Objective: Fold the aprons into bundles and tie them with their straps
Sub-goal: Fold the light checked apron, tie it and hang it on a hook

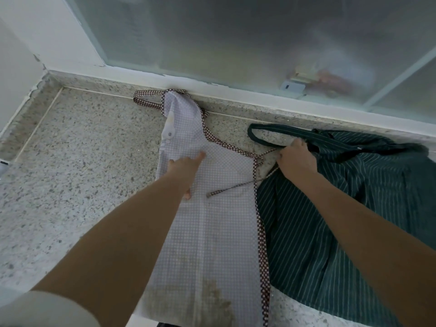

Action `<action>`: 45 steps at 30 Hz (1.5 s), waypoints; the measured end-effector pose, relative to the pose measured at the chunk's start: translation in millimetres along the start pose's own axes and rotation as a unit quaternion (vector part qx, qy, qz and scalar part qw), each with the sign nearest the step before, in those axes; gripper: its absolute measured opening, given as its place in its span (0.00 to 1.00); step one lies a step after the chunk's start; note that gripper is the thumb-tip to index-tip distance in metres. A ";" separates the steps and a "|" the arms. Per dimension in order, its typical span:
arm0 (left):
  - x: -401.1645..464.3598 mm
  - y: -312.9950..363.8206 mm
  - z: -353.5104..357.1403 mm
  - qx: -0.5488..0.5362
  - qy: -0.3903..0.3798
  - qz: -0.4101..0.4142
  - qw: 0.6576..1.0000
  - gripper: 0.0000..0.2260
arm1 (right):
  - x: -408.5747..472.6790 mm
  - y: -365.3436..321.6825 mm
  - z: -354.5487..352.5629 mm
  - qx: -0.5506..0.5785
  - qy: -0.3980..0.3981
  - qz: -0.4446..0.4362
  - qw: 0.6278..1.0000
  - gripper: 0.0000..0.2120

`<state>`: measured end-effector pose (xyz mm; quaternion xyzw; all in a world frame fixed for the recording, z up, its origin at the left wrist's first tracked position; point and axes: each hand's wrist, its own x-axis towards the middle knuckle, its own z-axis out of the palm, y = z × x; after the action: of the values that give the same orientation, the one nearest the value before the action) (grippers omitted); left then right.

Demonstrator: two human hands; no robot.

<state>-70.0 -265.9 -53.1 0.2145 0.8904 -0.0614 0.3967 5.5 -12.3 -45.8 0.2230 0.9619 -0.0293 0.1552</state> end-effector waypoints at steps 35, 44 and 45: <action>26.1 -37.0 -19.1 -0.183 0.132 0.044 0.973 0.24 | 14.9 -115.4 -4.1 0.190 -0.089 -0.133 0.969 0.16; 90.6 -83.8 -86.7 -0.315 0.194 0.008 0.929 0.22 | 79.6 -194.7 -19.7 0.445 -0.144 0.037 0.883 0.19; 93.4 -83.4 -90.8 -0.347 0.194 0.034 0.917 0.22 | 83.3 -197.7 -18.7 0.459 -0.145 0.045 0.875 0.17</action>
<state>-223.1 -284.5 -65.1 0.1018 0.9075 0.3076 0.2673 -157.5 -152.6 -56.6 0.3059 0.7958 -0.4927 0.1741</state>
